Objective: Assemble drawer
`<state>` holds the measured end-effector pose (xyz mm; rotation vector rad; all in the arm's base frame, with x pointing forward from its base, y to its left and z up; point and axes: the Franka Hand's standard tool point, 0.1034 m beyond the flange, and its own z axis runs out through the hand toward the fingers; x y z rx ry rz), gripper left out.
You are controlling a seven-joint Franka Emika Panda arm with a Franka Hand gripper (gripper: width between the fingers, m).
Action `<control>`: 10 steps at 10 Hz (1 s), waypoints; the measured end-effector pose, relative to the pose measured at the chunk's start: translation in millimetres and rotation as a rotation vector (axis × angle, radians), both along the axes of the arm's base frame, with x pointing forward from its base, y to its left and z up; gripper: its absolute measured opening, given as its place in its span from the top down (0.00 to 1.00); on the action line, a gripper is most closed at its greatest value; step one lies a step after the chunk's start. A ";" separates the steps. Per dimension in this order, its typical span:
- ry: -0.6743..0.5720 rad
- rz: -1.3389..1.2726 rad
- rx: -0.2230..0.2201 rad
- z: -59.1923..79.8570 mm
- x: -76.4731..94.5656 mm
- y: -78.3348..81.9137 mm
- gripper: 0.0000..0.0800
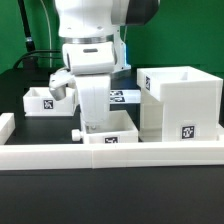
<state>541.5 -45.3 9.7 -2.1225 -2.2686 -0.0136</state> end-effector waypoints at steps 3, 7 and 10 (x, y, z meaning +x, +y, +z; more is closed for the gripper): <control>0.013 -0.041 0.002 0.6 1.0 16.0 0.95; 0.007 -0.043 0.002 0.2 0.6 13.6 0.95; 0.008 -0.039 0.007 0.9 1.5 26.9 0.95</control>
Offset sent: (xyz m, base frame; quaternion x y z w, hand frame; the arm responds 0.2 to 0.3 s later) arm 0.0000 0.0000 0.0000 0.0000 0.0000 0.0000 1.0000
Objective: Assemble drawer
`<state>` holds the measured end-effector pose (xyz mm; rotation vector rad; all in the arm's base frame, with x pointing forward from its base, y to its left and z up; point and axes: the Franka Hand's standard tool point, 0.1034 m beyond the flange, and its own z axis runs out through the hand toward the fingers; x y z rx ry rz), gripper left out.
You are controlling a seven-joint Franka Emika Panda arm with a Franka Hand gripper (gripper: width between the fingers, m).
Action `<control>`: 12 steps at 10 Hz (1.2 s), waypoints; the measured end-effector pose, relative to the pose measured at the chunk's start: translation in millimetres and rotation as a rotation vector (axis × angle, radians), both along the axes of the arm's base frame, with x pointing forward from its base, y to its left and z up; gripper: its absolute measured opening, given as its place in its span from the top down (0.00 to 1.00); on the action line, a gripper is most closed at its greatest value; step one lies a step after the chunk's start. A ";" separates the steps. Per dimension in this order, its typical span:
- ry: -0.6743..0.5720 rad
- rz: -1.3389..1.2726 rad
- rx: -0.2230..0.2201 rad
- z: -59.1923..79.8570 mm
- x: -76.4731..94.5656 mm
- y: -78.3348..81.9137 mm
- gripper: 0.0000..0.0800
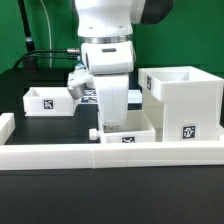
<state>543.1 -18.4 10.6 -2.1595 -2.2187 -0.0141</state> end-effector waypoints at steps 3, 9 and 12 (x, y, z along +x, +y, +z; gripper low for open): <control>0.001 -0.007 0.000 -0.3 0.0 -1.0 0.95; -0.007 0.024 0.002 0.3 -0.2 13.8 0.95; -0.010 0.005 0.002 -0.2 -0.1 9.9 0.95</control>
Offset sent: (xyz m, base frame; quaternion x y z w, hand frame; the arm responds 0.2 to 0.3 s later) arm 0.0000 0.0000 0.0000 0.0000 0.0000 0.0000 1.0000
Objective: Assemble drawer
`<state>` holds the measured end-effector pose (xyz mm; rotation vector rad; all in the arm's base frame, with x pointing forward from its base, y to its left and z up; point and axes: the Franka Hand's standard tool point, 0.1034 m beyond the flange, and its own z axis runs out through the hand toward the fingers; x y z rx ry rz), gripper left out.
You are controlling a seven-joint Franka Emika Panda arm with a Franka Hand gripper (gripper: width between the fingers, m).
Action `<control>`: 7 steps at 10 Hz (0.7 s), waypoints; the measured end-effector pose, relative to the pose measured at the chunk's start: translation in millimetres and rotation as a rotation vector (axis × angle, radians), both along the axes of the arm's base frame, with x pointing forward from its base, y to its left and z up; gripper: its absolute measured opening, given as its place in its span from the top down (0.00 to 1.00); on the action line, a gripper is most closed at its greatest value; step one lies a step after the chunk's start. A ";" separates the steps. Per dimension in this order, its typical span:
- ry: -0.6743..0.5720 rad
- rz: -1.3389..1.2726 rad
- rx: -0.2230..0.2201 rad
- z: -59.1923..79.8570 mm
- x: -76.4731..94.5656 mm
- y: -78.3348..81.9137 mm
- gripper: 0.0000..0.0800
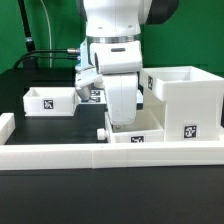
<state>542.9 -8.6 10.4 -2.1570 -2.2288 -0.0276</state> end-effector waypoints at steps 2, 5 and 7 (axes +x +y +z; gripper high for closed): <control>0.001 0.017 -0.003 0.0 0.0 1.8 0.95; 0.001 0.027 -0.005 0.0 -0.1 2.2 0.95; -0.001 0.031 -0.005 -0.2 -0.3 1.8 0.95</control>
Offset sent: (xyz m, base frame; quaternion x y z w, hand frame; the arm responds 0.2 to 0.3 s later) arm -0.0027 0.0082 -0.0007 0.0085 -0.0065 -0.0500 0.9987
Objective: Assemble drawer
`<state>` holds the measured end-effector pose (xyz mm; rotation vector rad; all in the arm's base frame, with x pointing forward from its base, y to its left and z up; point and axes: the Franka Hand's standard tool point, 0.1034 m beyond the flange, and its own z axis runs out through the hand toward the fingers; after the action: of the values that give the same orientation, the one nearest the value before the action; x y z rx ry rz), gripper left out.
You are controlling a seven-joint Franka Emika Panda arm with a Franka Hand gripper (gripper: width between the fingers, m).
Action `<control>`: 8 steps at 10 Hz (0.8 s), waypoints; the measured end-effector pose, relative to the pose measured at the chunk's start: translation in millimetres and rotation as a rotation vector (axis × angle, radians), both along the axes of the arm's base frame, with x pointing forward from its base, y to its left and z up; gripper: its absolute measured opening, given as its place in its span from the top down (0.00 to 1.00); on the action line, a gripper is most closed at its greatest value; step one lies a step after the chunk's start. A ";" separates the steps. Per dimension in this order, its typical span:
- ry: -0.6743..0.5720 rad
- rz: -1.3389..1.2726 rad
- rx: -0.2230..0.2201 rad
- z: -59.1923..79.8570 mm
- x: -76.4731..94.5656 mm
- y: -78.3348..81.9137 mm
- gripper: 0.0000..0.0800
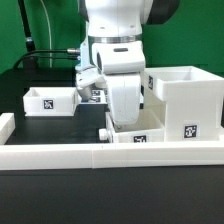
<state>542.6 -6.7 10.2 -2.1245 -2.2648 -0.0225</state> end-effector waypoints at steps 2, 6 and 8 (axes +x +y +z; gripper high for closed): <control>-0.008 0.022 -0.001 -0.2 -0.3 1.7 0.95; 0.010 0.042 -0.009 0.0 -0.7 6.2 0.94; 0.011 0.035 -0.009 -0.4 -1.0 5.4 0.83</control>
Offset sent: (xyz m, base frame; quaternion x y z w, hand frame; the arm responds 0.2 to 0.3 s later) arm 0.0030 0.0184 0.0033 0.0140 -0.0052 -0.0863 0.9962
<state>541.6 -1.3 9.9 -2.0831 -2.3003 0.0009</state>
